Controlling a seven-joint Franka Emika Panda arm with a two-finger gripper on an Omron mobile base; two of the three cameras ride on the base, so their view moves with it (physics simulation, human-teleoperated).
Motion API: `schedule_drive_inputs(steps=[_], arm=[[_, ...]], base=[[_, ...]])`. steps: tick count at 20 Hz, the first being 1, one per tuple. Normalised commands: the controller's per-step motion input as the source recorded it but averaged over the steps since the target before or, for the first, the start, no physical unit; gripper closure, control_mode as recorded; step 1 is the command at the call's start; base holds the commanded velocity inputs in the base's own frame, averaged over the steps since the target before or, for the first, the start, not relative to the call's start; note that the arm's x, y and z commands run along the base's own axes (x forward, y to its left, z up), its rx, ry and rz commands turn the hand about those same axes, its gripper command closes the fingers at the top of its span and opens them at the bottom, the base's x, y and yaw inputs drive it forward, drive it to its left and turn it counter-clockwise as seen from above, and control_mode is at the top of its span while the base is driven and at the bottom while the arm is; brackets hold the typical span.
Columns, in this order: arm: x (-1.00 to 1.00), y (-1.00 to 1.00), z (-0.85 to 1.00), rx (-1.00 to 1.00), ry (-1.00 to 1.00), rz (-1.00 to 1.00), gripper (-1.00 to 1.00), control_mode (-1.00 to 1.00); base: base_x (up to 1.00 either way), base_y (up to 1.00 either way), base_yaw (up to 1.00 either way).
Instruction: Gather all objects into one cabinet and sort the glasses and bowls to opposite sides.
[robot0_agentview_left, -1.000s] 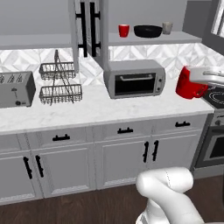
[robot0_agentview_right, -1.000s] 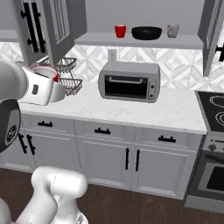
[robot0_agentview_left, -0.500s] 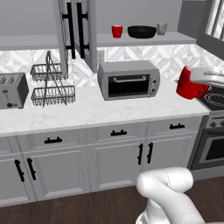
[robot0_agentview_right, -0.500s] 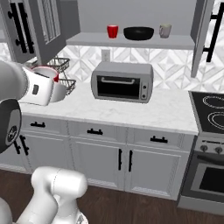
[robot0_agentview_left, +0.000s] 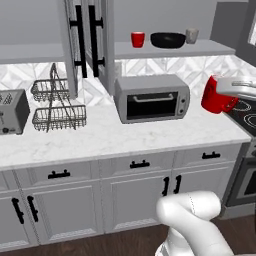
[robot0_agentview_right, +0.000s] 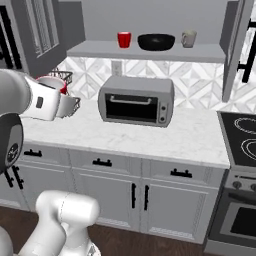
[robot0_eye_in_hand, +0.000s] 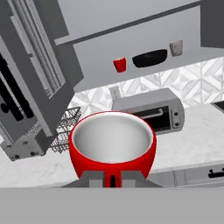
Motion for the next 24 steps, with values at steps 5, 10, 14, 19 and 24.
schedule_drive_inputs(steps=[5, 10, 14, 19, 24], arm=[[0.00, 0.00, 0.00, 0.00, 0.00, 0.00, 1.00, 1.00], [0.00, 0.00, 0.00, 0.00, 0.00, 0.00, 1.00, 1.00], [0.00, 0.00, 0.00, 0.00, 0.00, 0.00, 1.00, 1.00], [0.00, 0.00, 0.00, 0.00, 0.00, 0.00, 1.00, 1.00], [0.00, 0.00, 0.00, 0.00, 0.00, 0.00, 1.00, 1.00]], base=[[0.47, -0.14, 0.00], [0.38, -0.46, 0.00], [0.33, -0.46, 0.00], [0.27, -0.37, 0.00], [0.36, -0.21, -0.08]])
